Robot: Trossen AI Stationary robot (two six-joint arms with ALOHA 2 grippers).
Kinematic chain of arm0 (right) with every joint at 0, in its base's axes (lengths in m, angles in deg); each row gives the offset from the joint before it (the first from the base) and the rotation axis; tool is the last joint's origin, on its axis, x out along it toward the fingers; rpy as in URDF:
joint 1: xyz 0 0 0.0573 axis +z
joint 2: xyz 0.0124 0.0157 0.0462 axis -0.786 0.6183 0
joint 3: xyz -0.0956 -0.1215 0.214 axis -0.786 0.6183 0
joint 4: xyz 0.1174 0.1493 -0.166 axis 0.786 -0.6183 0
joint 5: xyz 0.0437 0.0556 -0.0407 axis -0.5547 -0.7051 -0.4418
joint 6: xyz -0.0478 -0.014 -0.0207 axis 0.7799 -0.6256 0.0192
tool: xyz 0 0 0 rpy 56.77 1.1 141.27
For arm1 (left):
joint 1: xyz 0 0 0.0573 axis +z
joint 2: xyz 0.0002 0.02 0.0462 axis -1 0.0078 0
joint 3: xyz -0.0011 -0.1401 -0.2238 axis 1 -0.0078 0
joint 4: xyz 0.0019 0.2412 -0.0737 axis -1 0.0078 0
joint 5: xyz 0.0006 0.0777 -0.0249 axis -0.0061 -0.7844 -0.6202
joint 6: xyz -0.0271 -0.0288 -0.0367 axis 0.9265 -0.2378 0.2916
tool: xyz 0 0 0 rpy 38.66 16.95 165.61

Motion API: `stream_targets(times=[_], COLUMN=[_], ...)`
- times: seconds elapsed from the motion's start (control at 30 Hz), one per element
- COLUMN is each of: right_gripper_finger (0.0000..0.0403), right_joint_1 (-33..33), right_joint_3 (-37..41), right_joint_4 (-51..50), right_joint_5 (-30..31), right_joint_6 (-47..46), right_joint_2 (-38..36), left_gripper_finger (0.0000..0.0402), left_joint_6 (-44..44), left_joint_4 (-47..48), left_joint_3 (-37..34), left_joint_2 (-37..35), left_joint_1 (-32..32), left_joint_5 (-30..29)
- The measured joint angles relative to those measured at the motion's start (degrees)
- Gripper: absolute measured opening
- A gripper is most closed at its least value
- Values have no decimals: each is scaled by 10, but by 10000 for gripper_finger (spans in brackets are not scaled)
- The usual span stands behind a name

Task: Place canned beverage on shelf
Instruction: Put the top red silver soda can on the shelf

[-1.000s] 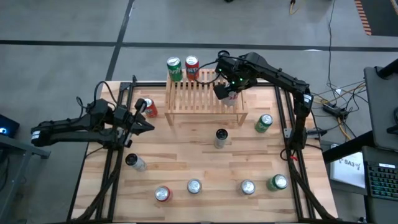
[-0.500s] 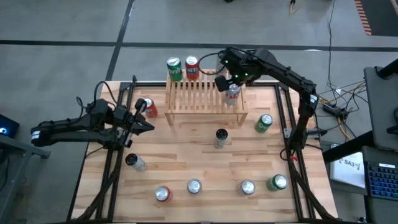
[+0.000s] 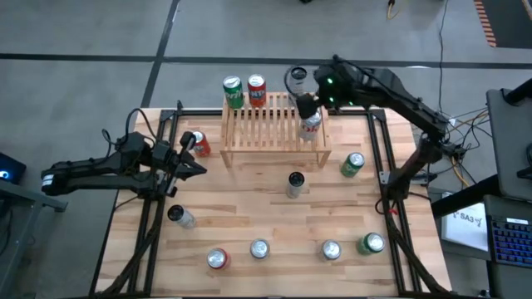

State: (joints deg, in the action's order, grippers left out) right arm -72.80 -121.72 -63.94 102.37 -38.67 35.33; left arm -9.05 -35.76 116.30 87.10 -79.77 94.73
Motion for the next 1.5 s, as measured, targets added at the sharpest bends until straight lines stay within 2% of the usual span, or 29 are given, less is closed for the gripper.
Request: stream_targets(times=[0.33,0.43,0.53,0.67,0.9,1.07,1.5], right_gripper_finger=[324,310,278,206,30,11,9], right_joint_1=[197,235,259,264,246,227,171], right_joint_3=[35,47,80,146,226,248,250], right_joint_4=[-6,-33,-62,-62,-47,-15,20], right_joint_5=[146,147,147,148,155,170,181], right_joint_6=[-34,-70,-127,-192,-233,-224,-182], right_joint_2=[-32,-33,-32,-33,-35,-36,-35], left_gripper_finger=[0,0,0,0,0,0,0], left_joint_6=[-18,-18,-18,-25,-28,-38,-57], left_joint_4=[0,0,0,0,0,0,12], left_joint_3=[0,0,0,0,0,0,6], left_joint_2=[0,0,0,0,0,0,0], left_joint_1=[0,0,0,0,0,0,0], left_joint_5=[-3,-4,-4,-5,-5,-5,-5])
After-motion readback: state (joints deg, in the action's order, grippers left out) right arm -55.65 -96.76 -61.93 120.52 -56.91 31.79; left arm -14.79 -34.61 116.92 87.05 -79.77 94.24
